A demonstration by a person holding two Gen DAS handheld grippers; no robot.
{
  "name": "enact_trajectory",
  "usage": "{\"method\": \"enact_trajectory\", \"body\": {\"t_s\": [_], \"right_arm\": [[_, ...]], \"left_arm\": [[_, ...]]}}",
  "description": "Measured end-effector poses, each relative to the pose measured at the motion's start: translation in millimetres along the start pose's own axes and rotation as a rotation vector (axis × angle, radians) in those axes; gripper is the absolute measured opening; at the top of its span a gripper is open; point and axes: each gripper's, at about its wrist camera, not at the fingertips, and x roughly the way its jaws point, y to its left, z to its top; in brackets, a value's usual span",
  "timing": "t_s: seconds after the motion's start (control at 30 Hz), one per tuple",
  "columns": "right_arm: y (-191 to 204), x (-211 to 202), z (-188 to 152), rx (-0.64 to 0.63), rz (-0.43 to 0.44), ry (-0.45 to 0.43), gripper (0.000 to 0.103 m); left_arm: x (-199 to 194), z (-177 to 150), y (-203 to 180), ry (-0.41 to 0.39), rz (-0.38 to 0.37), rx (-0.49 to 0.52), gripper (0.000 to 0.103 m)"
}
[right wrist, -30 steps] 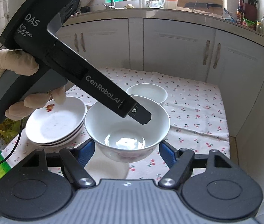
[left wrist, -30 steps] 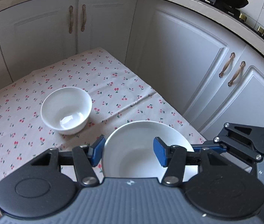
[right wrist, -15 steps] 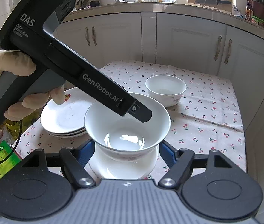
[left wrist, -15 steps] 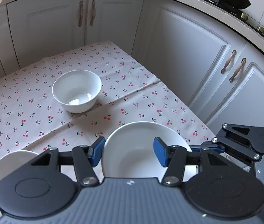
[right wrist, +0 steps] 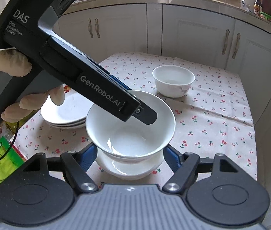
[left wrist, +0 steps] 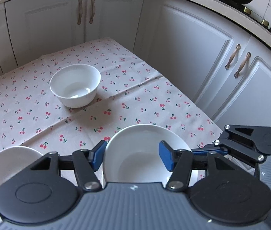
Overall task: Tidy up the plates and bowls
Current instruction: 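Lower the held bowl into the other white bowl with both tools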
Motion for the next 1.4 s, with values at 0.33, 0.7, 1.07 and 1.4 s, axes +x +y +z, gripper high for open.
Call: {"method": "enact_trajectory", "body": {"t_s": [0.33,0.7,1.07,1.4], "right_arm": [[-1,5,-7,0.001,0.004,0.027,0.08],[-1,10,-8,-0.007,0.004,0.042,0.08],[-2,16,-11,-0.008,0.001,0.059,0.08],[-1,16,-10,-0.012,0.001,0.056,0.08]], "left_arm": [[9,-7,-2,0.007,-0.009,0.012,0.059],[13,-12,1,0.009,-0.011,0.013,0.059],[14,-13,1,0.005,-0.017,0.02,0.059],[17,-17,4,0.011,-0.012,0.014,0.059]]}}
